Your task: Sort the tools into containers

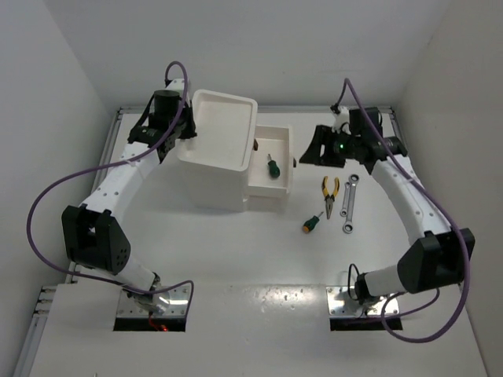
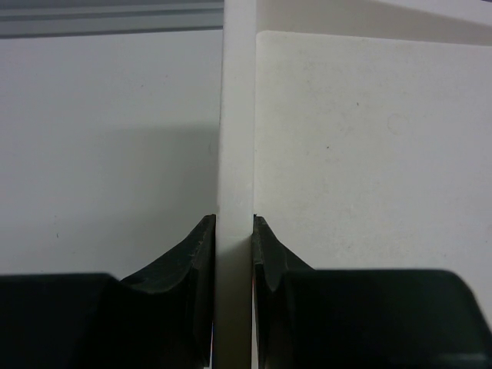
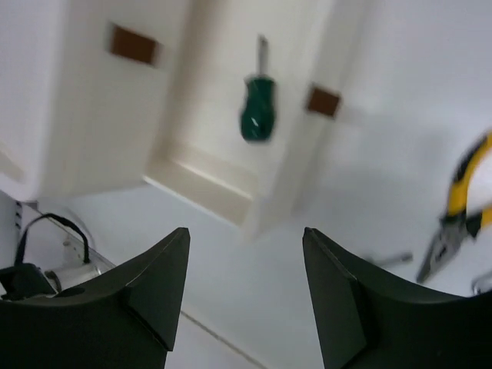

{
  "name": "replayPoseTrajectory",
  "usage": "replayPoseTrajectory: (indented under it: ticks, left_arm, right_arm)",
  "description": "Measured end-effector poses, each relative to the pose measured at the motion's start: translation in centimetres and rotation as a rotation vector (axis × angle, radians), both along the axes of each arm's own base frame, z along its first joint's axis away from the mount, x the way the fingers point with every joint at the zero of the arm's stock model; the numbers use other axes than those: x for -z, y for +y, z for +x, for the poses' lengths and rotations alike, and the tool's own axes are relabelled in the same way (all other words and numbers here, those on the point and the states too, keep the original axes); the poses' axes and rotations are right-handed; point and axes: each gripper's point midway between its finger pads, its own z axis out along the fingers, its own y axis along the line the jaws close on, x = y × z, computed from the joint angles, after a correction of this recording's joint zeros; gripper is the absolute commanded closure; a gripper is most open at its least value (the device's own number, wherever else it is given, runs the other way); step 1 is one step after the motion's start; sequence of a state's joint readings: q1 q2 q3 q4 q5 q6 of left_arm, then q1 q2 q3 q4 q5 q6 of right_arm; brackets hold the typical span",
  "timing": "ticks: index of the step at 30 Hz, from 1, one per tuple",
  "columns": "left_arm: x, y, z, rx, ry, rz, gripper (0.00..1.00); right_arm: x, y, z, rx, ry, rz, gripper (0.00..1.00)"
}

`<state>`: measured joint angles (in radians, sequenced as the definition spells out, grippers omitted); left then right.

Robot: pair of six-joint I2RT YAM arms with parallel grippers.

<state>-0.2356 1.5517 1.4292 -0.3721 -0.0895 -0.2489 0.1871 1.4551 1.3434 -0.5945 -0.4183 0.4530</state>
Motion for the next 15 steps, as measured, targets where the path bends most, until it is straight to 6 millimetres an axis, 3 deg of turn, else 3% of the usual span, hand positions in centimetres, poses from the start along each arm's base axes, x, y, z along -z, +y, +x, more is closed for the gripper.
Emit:
replayPoseTrajectory:
  ticks: [8,10,15]
  left_arm:
    - [0.1,0.0,0.1,0.0,0.0,0.0,1.0]
    - [0.0,0.0,0.1,0.0,-0.001,0.0,1.0]
    - [0.0,0.0,0.1,0.0,-0.005,0.0,1.0]
  right_arm:
    - [14.0,-3.3,-9.1,0.085,0.519,-0.131,0.39]
    - [16.1,-4.1,-10.8,0.114,0.619,-0.151,0.39]
    - [18.0,-5.2,-12.2,0.166,0.719,-0.157,0.39]
